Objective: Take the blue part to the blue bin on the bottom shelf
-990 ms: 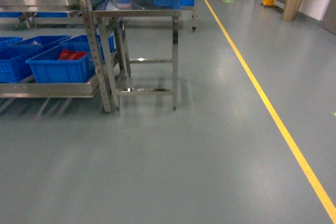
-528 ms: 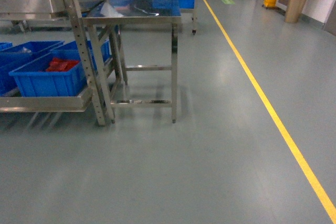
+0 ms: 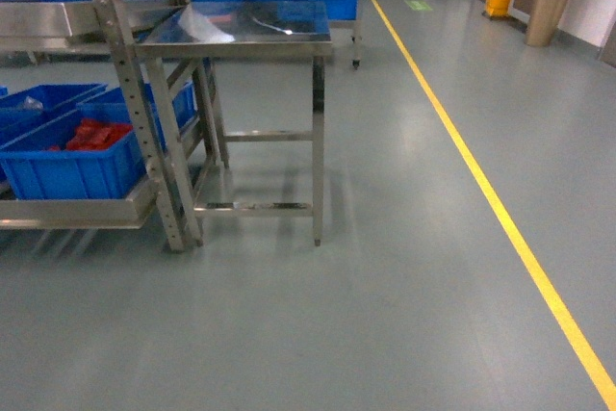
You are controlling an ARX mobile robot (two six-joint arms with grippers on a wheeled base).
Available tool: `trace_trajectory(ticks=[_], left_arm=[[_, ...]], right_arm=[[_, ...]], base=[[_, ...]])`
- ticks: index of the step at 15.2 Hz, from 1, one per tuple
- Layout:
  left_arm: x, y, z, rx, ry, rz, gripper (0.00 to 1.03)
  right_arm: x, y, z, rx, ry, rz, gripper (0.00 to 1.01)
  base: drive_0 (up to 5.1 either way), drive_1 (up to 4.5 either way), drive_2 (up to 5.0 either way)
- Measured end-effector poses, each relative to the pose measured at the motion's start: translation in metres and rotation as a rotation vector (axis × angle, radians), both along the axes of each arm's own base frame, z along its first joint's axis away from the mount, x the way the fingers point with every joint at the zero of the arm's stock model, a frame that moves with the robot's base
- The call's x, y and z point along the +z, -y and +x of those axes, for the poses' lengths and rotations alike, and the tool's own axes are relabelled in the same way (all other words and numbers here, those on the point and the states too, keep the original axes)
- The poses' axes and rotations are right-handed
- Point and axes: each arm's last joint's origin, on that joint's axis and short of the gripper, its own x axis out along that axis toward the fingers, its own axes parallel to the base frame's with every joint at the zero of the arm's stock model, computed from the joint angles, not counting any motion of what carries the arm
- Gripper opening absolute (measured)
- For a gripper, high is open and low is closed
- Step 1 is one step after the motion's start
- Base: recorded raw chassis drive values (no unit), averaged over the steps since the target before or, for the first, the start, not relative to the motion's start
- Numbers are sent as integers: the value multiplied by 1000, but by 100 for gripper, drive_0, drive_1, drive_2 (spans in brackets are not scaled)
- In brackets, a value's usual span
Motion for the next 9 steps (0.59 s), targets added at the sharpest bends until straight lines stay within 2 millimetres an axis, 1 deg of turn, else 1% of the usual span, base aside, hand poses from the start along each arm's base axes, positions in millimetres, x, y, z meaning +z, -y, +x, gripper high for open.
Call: trace_trajectory(ticks=[9], left_arm=[[0,0,0,-2,-1,0,44]], right_arm=[[0,0,0,0,0,0,98]], base=[[7,430,-416]])
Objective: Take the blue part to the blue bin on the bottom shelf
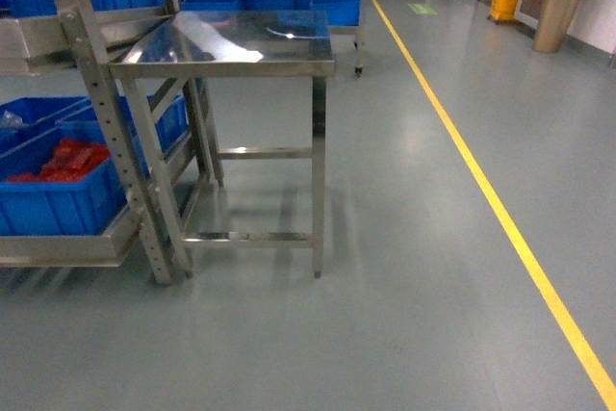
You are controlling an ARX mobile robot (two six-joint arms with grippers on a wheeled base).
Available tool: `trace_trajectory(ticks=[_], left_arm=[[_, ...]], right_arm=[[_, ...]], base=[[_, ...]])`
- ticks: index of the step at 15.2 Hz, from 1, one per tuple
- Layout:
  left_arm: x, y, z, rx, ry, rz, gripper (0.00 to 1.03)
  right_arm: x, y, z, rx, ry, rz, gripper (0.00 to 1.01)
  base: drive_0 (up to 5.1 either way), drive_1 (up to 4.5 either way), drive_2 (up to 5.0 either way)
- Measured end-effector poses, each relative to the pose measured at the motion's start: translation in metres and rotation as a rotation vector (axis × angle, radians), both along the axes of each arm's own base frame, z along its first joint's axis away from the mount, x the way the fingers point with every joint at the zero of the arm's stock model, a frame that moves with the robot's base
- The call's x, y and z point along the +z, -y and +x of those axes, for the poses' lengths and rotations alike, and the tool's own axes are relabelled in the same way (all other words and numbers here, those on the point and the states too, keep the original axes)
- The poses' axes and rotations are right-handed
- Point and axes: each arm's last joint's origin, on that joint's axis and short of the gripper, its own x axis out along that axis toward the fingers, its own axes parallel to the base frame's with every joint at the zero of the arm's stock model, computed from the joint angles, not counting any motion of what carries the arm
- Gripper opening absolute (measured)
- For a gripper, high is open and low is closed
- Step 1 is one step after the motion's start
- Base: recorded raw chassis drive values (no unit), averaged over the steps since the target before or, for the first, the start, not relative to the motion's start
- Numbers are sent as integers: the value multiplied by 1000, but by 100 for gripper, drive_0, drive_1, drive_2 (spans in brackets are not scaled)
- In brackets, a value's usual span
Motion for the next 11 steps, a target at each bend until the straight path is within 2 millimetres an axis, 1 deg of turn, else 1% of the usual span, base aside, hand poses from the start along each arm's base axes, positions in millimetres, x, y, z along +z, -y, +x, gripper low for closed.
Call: trace_trajectory(ticks=[11], left_arm=[[0,0,0,0,2,-1,44]], right_arm=[[0,0,0,0,-3,0,98]], base=[[-7,415,-430]])
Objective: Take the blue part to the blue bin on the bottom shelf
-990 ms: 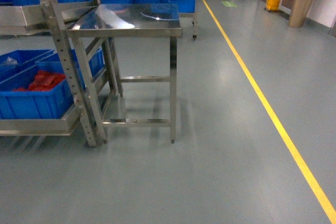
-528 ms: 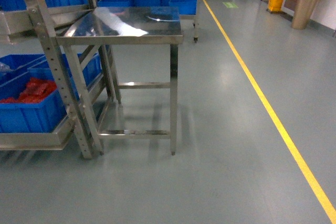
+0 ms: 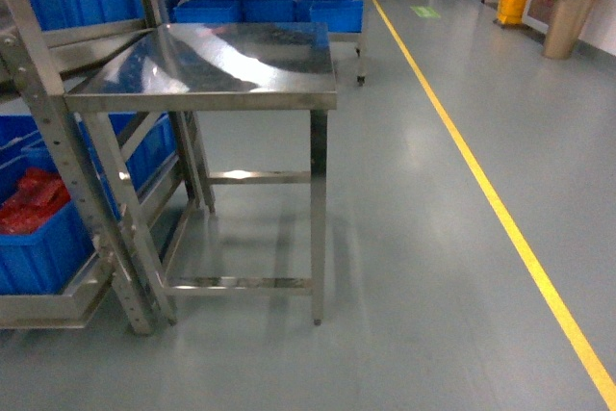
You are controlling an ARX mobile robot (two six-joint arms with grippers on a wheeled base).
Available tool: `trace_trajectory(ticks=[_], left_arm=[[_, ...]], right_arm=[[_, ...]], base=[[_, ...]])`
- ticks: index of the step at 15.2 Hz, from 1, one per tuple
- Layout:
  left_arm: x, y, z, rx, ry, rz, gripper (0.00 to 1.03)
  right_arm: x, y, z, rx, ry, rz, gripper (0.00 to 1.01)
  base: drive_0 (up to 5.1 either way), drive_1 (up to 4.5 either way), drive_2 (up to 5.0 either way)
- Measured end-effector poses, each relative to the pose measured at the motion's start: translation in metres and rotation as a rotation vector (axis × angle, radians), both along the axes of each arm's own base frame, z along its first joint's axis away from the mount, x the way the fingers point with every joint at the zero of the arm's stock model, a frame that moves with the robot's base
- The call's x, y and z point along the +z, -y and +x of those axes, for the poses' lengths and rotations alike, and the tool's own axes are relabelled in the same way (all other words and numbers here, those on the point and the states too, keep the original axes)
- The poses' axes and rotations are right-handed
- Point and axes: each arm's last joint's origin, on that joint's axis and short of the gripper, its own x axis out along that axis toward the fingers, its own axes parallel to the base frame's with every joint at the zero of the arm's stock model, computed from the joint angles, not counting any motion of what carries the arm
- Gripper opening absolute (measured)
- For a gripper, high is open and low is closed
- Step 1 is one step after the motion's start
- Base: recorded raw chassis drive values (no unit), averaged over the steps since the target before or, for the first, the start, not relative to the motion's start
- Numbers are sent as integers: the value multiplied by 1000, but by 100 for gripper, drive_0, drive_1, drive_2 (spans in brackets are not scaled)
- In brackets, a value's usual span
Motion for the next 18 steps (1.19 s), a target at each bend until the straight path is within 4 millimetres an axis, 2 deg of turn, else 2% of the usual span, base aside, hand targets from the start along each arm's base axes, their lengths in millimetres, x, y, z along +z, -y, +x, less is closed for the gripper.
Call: trace_trajectory(ticks=[13,18], left_arm=[[-1,0,0,2,-7,5,44],[0,0,0,0,-4,3,44]], right_arm=[[0,0,0,0,-1,0,98],[0,0,0,-2,3,0,98]], base=[[9,432,-414],[0,0,0]])
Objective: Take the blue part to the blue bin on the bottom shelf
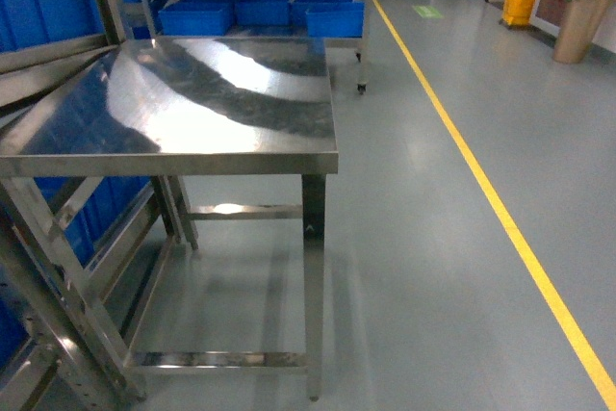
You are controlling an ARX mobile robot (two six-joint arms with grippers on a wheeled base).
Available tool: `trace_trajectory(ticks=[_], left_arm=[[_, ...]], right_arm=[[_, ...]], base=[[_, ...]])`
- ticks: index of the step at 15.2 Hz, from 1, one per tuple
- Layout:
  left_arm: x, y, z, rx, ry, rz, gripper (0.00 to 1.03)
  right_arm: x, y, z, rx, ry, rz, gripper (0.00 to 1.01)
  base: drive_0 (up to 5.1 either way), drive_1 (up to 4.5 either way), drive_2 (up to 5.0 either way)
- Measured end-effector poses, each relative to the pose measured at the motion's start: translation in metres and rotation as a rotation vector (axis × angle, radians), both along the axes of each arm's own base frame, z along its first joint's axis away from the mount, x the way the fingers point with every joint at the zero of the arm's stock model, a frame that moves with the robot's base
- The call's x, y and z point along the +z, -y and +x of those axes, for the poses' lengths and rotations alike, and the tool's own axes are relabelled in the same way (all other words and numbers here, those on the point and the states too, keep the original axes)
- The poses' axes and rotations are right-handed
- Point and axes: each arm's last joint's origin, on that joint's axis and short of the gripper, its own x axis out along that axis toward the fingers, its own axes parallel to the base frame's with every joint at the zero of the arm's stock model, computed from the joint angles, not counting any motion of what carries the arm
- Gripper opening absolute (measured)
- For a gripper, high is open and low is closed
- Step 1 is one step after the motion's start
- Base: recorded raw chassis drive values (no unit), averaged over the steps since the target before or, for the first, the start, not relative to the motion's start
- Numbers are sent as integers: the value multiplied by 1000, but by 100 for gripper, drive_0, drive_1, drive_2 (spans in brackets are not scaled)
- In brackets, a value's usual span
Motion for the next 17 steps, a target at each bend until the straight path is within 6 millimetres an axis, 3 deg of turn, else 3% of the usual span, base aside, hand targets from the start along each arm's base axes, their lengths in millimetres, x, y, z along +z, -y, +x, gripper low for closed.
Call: trace_trajectory(ticks=[3,17], left_arm=[[0,0,0,-1,2,-1,44],[0,0,0,-1,3,-2,43]], right_arm=[[0,0,0,1,-1,0,98],[0,0,0,2,-3,0,98]], base=[[0,0,0],[-470,262,262]])
